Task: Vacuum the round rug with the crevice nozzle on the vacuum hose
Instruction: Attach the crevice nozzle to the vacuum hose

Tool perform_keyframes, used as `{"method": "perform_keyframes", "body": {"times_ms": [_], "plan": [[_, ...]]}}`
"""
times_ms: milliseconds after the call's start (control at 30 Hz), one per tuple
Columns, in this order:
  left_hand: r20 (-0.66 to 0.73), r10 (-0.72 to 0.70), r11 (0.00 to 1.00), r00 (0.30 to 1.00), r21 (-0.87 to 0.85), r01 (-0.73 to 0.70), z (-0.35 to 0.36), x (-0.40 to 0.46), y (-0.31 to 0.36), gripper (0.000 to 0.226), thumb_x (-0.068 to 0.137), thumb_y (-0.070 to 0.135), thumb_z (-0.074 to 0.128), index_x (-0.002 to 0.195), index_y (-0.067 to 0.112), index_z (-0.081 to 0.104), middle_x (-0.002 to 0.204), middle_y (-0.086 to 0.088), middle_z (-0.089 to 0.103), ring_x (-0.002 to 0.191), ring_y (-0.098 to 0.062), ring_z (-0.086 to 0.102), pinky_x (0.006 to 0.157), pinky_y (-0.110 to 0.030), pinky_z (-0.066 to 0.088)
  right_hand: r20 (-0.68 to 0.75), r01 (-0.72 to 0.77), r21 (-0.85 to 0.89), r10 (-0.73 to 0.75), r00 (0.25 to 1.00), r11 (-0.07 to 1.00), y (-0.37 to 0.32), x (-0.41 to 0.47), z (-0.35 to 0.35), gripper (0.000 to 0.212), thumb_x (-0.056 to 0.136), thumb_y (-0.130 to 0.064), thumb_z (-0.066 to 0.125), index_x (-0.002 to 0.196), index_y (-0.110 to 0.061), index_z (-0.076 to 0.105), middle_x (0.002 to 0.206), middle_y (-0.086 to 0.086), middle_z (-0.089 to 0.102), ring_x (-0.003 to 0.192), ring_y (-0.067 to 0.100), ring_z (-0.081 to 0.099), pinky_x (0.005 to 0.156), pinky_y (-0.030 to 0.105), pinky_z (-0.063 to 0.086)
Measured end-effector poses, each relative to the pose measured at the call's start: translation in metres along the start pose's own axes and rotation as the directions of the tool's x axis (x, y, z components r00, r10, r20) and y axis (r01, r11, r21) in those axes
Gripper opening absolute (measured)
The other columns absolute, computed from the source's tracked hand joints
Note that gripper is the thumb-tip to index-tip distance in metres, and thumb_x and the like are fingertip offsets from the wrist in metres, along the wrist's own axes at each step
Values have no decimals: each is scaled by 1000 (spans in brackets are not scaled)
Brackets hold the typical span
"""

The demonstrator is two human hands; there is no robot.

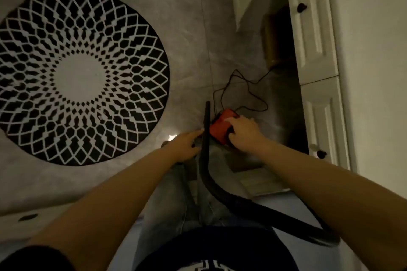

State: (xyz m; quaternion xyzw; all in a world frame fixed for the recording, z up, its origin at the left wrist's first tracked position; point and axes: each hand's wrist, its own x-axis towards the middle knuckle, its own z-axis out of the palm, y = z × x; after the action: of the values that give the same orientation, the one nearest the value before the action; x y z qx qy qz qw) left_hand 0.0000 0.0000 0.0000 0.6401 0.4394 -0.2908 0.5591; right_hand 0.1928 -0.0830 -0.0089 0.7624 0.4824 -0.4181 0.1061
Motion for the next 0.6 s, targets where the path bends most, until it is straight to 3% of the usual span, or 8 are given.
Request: {"method": "perform_keyframes", "body": {"times_ms": [67, 133, 200, 267, 333, 467, 533, 600], "plan": [[179, -121, 967, 976, -203, 157, 13, 10, -6, 65, 98, 20, 50, 153, 19, 16, 157, -10, 24, 143, -26, 29, 112, -29, 27, 61, -4, 50, 1, 998, 999, 4, 0, 11, 53, 89, -18, 51, 141, -18, 43, 130, 14, 54, 122, 33, 48, 107, 46, 34], [283, -208, 881, 936, -363, 305, 35, 16, -11, 69, 98, 17, 50, 155, 16, 10, 157, -13, 24, 139, -30, 34, 110, -36, 31, 142, -45, 155, 23, 990, 987, 6, -2, 28, 54, 91, -19, 51, 143, -18, 40, 129, 15, 55, 118, 32, 52, 101, 44, 43], [342, -291, 699, 893, -562, 443, 61, 27, -14, 74, 94, 17, 56, 154, 17, 11, 153, -16, 31, 124, -33, 46, 102, -45, 41, 218, -109, 261, 51, 975, 959, 8, -2, 41, 55, 92, -20, 51, 145, -19, 36, 134, 15, 53, 120, 30, 52, 100, 41, 45], [290, -362, 564, 886, -689, 456, 84, 40, -19, 69, 87, 22, 64, 147, 10, 30, 141, -22, 46, 107, -34, 55, 91, -42, 47, 274, -153, 325, 62, 960, 933, 7, -1, 52, 57, 94, -22, 50, 147, -18, 33, 138, 14, 50, 123, 29, 50, 102, 34, 42], [180, -445, 630, 877, -633, 450, 108, 61, -37, 72, 72, 39, 66, 134, 6, 49, 129, -22, 58, 105, -35, 59, 94, -41, 49, 312, -178, 349, 65, 948, 920, 5, -1, 64, 57, 95, -21, 49, 149, -16, 32, 140, 14, 49, 126, 29, 49, 103, 32, 40], [82, -475, 664, 876, -620, 418, 118, 81, -47, 53, 83, 38, 57, 127, 8, 55, 121, -17, 62, 111, -37, 58, 97, -37, 47, 340, -178, 401, 34, 940, 898, 0, -2, 69, 54, 97, -19, 48, 148, -14, 32, 142, 12, 48, 127, 25, 49, 104, 29, 40], [88, -447, 651, 890, -651, 391, 122, 104, -57, 79, 58, 53, 62, 123, 8, 58, 117, -17, 65, 105, -36, 63, 95, -41, 51, 326, -161, 424, 16, 945, 891, -3, 1, 63, 51, 97, -17, 48, 146, -15, 35, 139, 12, 50, 125, 25, 50, 100, 27, 39], [114, -417, 608, 902, -703, 370, 109, 112, -46, 91, 43, 53, 65, 121, 6, 58, 114, -19, 66, 102, -37, 65, 92, -48, 54, 300, -159, 425, 27, 954, 891, -3, 5, 54, 50, 96, -19, 50, 145, -17, 39, 137, 11, 53, 123, 24, 52, 97, 26, 41]]}}
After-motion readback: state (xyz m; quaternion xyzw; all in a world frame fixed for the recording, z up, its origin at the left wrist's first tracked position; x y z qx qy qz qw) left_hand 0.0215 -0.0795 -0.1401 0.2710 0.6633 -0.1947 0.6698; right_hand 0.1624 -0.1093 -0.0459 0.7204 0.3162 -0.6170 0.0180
